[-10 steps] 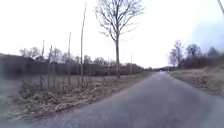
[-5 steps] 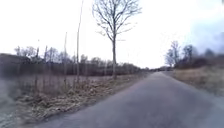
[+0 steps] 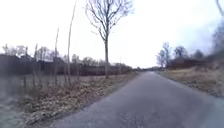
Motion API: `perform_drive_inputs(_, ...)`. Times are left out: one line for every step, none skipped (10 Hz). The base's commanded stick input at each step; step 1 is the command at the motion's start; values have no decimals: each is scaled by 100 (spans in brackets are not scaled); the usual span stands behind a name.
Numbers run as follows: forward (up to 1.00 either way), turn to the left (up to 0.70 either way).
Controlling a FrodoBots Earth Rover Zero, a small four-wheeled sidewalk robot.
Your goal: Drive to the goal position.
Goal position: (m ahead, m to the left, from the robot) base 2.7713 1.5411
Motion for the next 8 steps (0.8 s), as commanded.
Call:
perform_drive_inputs(50,-49)
perform_drive_inputs(50,-49)
perform_drive_inputs(50,-49)
perform_drive_inputs(50,-15)
perform_drive_inputs(50,1)
perform_drive_inputs(50,1)
perform_drive_inputs(50,1)
perform_drive_inputs(50,1)
